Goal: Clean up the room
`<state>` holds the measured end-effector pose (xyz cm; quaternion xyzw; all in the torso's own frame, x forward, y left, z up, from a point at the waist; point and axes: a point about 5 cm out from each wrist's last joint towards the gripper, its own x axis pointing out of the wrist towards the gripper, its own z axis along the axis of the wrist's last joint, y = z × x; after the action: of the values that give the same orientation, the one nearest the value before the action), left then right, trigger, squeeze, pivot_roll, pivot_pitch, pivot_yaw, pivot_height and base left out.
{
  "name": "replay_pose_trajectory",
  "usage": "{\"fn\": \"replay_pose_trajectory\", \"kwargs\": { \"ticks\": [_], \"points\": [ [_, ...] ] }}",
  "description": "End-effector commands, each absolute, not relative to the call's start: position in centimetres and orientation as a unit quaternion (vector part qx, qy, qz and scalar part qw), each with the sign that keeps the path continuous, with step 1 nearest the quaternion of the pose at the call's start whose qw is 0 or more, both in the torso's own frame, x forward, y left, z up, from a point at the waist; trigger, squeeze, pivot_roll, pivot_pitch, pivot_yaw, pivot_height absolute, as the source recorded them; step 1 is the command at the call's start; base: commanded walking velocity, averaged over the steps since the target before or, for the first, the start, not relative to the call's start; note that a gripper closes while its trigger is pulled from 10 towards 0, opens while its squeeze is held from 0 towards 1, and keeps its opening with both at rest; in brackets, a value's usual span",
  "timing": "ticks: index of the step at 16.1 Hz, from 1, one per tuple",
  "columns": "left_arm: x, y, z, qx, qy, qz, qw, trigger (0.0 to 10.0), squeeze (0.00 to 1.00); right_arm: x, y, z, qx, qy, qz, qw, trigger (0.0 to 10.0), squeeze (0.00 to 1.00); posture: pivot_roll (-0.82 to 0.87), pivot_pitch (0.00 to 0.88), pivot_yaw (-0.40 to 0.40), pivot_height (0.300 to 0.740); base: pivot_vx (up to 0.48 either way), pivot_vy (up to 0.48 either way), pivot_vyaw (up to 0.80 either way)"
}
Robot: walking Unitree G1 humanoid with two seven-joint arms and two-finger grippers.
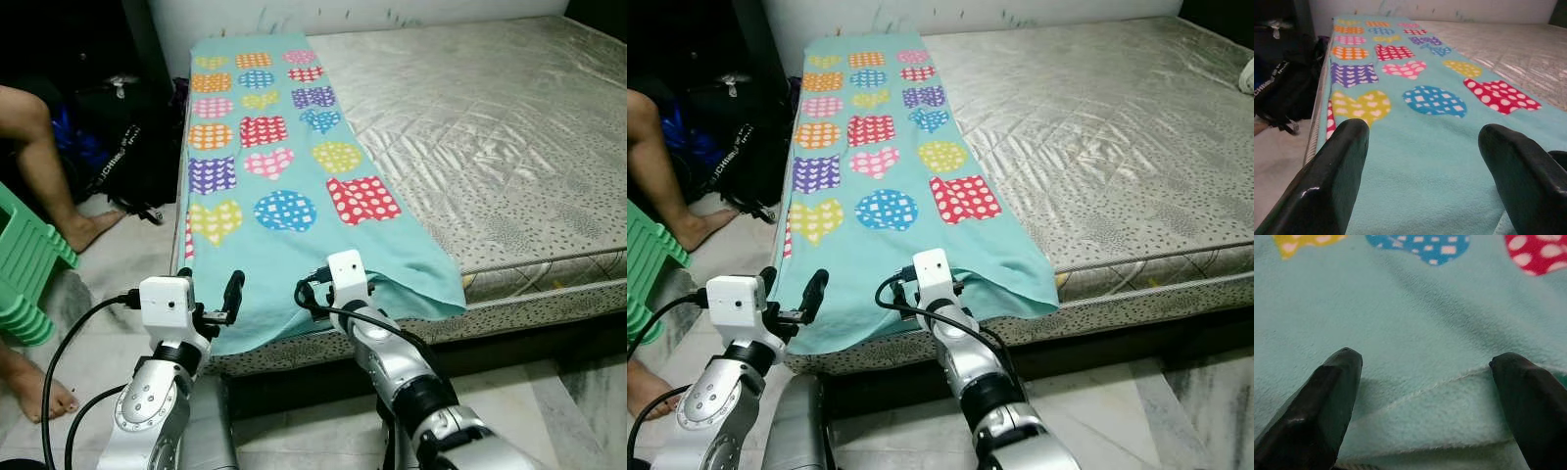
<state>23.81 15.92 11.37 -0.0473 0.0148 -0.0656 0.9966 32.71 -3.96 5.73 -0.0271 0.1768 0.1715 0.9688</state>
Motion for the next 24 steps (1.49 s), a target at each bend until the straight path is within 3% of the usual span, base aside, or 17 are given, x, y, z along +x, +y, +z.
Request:
{"fn": "replay_pose_trajectory", "kwargs": {
  "ticks": [1,10,16,20,24],
  "points": [
    [24.1,15.7,11.6,-0.038,0.012,-0.077,0.996,10.0,0.00,33.2,-1.3,7.6,-0.012,0.145,0.193,0.970,10.0,0.00,0.01,0.013,0.037,0.495,0.000,0.000,0.00],
    [23.8,15.5,11.7,-0.043,0.004,-0.082,0.996,10.0,0.00,33.3,-3.2,7.1,-0.005,0.121,0.175,0.977,10.0,0.00,0.00,0.023,0.033,0.495,0.054,0.000,0.00],
    [23.5,15.4,12.0,-0.045,-0.004,-0.079,0.996,10.0,0.00,33.5,-6.9,11.1,0.036,-0.044,0.143,0.988,10.0,0.00,-0.01,0.029,0.021,0.495,0.254,0.000,0.00],
    [23.6,15.1,11.9,-0.047,-0.001,-0.081,0.996,10.0,0.00,32.8,-8.9,10.6,0.025,-0.041,0.128,0.991,10.0,0.00,-0.02,0.036,0.025,0.495,0.127,0.000,0.00],
    [23.4,15.2,11.6,-0.048,0.007,-0.075,0.996,10.0,0.00,32.4,-9.2,10.3,0.023,-0.033,0.125,0.991,10.0,0.00,-0.02,0.040,0.026,0.495,0.000,0.000,0.00]
  ]
}}
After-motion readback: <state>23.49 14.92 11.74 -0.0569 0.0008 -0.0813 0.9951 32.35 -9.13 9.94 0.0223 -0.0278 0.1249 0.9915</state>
